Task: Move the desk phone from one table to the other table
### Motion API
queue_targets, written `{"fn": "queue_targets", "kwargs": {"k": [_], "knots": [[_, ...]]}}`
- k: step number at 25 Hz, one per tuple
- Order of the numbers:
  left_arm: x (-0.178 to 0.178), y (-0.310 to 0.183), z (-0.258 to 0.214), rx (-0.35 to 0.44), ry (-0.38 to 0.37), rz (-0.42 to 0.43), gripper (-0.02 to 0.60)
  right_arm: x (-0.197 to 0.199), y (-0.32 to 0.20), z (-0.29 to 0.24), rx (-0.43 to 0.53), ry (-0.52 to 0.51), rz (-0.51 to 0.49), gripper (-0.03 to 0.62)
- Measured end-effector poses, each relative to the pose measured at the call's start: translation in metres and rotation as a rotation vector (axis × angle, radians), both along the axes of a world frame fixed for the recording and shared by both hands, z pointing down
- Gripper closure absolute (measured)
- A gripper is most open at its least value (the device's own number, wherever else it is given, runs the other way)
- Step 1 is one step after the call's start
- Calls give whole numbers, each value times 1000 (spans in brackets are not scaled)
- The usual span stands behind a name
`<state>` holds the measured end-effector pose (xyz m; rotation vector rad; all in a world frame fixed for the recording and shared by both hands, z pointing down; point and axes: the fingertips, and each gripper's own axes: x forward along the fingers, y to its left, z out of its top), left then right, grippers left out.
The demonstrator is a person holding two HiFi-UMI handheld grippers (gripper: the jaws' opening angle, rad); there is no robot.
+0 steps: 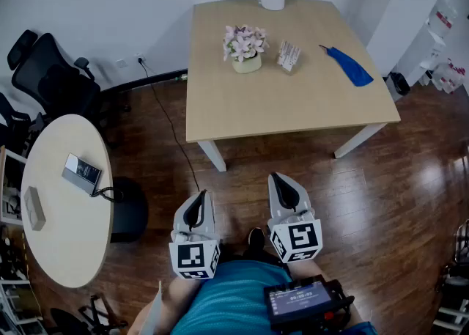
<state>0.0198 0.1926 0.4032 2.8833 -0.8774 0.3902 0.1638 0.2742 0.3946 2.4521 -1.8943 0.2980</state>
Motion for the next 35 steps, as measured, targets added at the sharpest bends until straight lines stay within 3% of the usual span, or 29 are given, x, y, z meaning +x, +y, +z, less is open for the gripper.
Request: {"fn": "queue_targets", "kwargs": {"k": [5,11,19,23,24,26,30,35], "knots": [[-29,-29,2,-4,14,-80,566,-23,-26,-2,-4,-4,-54,600],[-83,-95,13,-37,53,-223,566,-71,-90,-3,-17,59,-210,600],[-179,-222,27,-52,85,-366,566,-166,-229,11,-48,63,-393,600],[-245,-285,30,-64,100,-459,565,-222,-307,22,-80,40,-495,596],[-264,-297,30,-67,106,-480,565,-237,-324,26,-82,37,-522,556],[-306,-316,31,-69,113,-519,537,-266,-356,33,-80,35,-562,516],[-375,-353,34,-62,92,-603,448,-321,-412,40,-80,22,-651,511],[-437,-380,72,-150,67,-709,364,-389,-453,61,-138,-5,-808,476]]}}
